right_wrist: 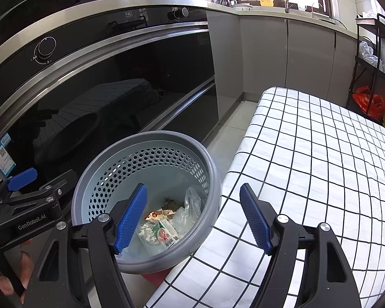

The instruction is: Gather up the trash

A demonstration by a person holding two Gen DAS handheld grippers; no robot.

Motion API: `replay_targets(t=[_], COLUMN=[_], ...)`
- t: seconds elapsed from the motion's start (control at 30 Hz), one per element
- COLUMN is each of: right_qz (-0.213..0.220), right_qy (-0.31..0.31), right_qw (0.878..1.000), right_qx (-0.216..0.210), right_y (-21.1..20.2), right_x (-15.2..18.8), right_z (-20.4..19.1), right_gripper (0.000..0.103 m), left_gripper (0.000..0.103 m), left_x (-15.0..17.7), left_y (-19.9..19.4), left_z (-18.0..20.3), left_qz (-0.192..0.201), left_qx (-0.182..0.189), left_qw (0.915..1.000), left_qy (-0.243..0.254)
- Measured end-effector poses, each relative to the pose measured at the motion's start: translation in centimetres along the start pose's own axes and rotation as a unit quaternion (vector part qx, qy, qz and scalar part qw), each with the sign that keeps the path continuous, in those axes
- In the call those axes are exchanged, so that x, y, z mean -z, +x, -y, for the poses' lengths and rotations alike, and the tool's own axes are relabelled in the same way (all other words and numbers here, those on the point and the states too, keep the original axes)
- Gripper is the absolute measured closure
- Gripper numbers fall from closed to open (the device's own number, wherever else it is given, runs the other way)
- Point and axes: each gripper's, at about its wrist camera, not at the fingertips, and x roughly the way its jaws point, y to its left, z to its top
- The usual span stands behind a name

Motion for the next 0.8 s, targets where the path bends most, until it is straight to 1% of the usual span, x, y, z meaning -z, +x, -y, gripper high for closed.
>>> replay_targets(t=[0.8], right_qz=[-0.001], right_qy=[-0.001], right_qw=[1.000], right_qx=[-0.001], right_y=[-0.18], right_x=[-0.29], right_z=[-0.18], right_gripper=[0.032], left_gripper=[0.006], left_x=[-0.01], left_y=[-0.11], left_z=[0.09], left_qz=[0.003], left_qx=[-0.011], left_qw=[0.9999], left_qy=[0.003])
